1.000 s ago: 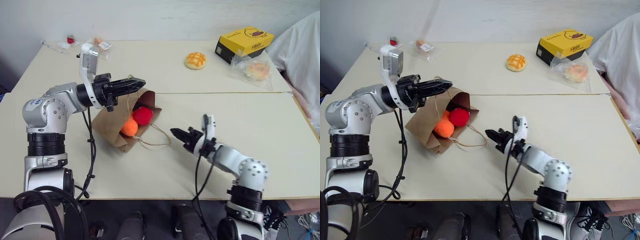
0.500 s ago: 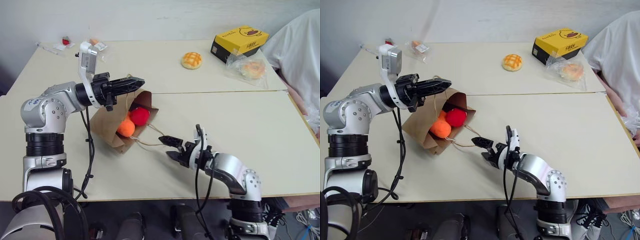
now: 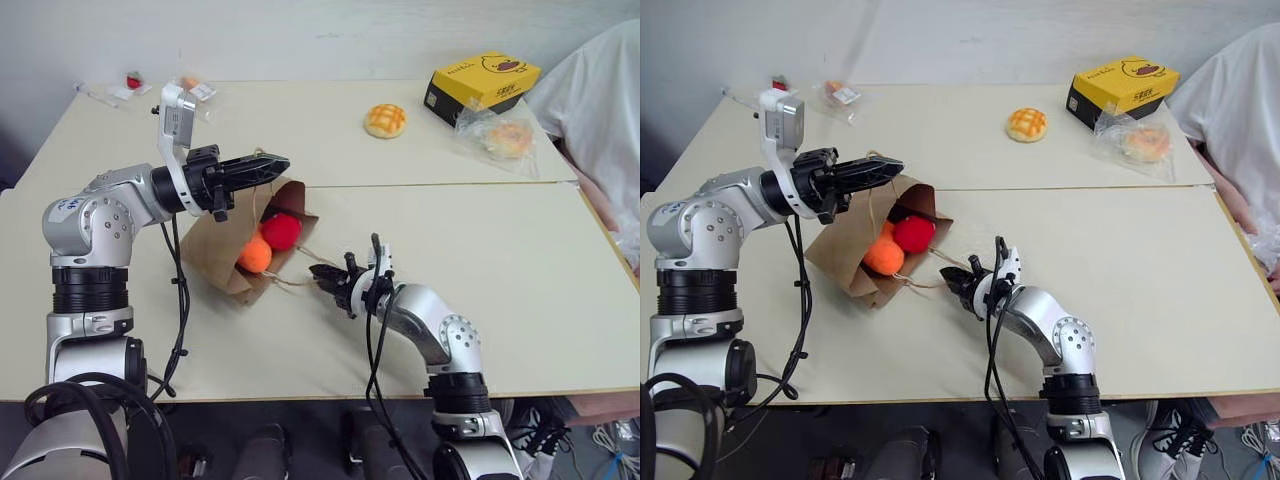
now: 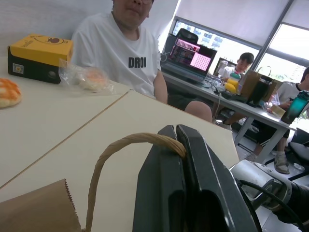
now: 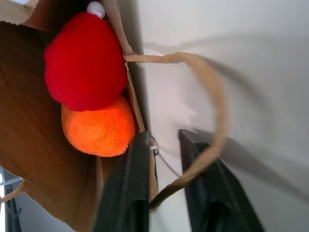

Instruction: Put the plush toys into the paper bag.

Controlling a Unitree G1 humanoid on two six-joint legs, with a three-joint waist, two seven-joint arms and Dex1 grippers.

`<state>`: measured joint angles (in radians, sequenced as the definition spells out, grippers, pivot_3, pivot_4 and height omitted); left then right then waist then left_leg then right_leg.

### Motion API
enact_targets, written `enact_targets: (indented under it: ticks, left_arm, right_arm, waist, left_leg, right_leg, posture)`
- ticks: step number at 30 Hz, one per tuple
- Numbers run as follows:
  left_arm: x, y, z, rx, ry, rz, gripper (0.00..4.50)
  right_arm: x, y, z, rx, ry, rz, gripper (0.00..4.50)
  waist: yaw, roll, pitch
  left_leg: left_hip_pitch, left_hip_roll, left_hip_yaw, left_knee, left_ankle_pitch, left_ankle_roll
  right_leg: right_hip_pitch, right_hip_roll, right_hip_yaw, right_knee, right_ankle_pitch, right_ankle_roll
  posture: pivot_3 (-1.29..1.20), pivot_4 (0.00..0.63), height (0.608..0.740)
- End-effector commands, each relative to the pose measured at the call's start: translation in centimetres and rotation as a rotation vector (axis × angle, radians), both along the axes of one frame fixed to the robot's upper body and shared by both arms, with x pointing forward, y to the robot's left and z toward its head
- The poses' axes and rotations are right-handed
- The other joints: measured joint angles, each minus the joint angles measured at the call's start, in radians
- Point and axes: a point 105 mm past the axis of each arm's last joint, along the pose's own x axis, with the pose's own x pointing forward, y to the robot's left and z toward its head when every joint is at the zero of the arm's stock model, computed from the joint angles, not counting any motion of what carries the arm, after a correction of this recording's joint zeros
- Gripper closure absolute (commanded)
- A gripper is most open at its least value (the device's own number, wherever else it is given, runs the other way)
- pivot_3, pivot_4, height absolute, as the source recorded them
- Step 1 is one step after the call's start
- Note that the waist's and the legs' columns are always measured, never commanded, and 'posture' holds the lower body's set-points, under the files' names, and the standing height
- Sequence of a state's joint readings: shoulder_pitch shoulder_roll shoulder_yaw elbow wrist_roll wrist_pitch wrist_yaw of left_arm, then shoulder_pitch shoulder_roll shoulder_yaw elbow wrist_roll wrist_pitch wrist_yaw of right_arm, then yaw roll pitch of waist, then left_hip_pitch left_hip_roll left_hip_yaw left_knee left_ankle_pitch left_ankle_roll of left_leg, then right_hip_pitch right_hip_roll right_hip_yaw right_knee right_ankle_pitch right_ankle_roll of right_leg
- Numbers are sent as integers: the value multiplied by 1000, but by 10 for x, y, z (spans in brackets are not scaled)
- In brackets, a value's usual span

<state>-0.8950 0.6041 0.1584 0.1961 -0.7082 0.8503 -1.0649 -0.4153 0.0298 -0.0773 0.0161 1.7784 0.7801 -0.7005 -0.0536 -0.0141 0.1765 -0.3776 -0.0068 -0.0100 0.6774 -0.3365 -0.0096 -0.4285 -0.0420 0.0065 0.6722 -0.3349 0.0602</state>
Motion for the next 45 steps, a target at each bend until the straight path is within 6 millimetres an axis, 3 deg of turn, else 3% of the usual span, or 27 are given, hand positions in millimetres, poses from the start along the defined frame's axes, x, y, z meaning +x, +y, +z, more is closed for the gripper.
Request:
enact_targets:
  ticks: [1,12,16,22,26,31,37,45]
  left_arm:
    - [-7,1,14,-23,-67,-15,4500]
    - [4,-4,20,-80,-88,-9,4500]
    - [17,-1,39,-182,-122,51,4500]
    - [27,-1,41,-193,-139,102,4500]
    - [36,0,37,-195,-132,161,4500]
    - [50,2,13,-110,-90,274,4500]
    - [57,10,-12,-29,-75,381,4500]
    - [53,19,-9,-35,-96,417,4500]
  right_arm:
    - [9,-10,25,63,-121,-74,4469]
    - [9,-69,119,217,-582,-208,4469]
    - [4,-93,177,115,-801,-154,4469]
    - [9,-103,217,31,-862,-72,4469]
    - [14,-92,219,15,-838,-3,4469]
    - [21,-76,187,-35,-759,38,4469]
    - [15,-58,167,-24,-748,77,4469]
    - [15,-62,193,-39,-872,84,4469]
  waist:
    - [0,0,0]
    - [10,0,0]
    - [21,2,1]
    - [22,1,1]
    - [23,1,1]
    - [24,1,1]
    - [23,1,1]
    - [24,1,1]
  left_leg:
    - [0,0,0,0,0,0]
    - [-1,0,0,0,0,0]
    - [-5,0,0,4,0,1]
    - [-9,1,0,4,0,1]
    - [-12,1,1,5,0,1]
    - [-13,1,1,5,0,1]
    - [-14,1,1,5,0,1]
    - [-15,1,2,6,0,1]
  right_leg:
    - [0,0,0,0,0,0]
    - [0,0,0,0,0,0]
    - [-3,0,-1,0,0,1]
    - [-7,0,-2,0,0,1]
    - [-9,0,-2,1,0,1]
    - [-10,0,-2,0,1,1]
    - [-12,0,-1,2,1,1]
    - [-14,0,-1,2,1,1]
  posture:
    - [0,150,740]
    - [0,150,740]
    - [0,150,740]
    - [0,150,740]
    - [0,150,740]
    - [0,150,740]
    - [0,150,740]
    - [0,150,740]
